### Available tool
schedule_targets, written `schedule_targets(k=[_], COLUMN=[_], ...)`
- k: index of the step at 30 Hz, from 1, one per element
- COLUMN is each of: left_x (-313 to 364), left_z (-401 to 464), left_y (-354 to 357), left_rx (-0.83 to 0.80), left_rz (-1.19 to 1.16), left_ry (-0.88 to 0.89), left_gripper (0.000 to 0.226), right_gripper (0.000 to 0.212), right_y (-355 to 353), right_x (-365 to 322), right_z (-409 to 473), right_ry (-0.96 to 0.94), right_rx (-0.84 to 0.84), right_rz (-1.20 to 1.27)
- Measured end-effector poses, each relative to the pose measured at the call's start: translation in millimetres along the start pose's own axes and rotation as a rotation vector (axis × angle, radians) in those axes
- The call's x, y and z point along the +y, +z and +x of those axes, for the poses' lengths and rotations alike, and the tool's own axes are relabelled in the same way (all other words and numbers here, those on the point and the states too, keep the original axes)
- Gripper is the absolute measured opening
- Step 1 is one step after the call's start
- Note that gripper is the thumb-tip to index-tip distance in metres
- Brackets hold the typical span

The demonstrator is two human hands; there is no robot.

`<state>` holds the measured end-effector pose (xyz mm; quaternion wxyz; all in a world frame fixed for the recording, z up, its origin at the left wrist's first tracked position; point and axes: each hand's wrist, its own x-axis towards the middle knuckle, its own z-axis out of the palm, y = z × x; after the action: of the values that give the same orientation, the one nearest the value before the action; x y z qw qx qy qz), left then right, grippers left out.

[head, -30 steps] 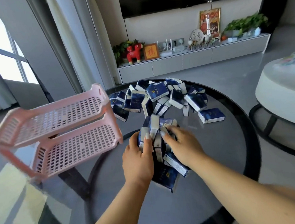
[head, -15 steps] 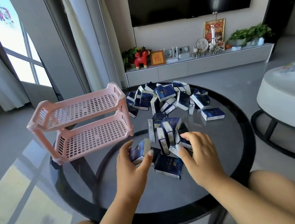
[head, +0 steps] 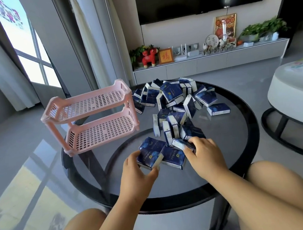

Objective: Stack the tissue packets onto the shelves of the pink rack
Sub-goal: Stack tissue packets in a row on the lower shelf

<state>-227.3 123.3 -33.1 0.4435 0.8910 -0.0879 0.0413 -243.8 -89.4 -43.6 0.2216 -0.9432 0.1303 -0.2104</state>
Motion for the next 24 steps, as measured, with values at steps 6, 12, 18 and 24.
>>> schedule_targets(k=[6,12,18,24], left_x=[0,-9,3,38], left_z=[-2,1,0,-5], left_y=[-1,3,0,-6], left_rx=[0.011,-0.081,-0.107,-0.190], left_rz=[-0.084,-0.275,-0.444,-0.849], left_ry=[0.047,0.066,-0.025,-0.388], left_gripper=[0.059,0.069,0.045,0.037], right_gripper=[0.033,0.030,0.034,0.036], right_y=[3,7,8,6], right_x=[-3,-25,-24,-29], right_z=[-3,-18,-18,-24], right_ry=[-0.062,-0.420,-0.447,-0.581], right_rx=[0.137,0.170,0.191,0.314], right_rz=[0.286,0.531,0.648,0.587])
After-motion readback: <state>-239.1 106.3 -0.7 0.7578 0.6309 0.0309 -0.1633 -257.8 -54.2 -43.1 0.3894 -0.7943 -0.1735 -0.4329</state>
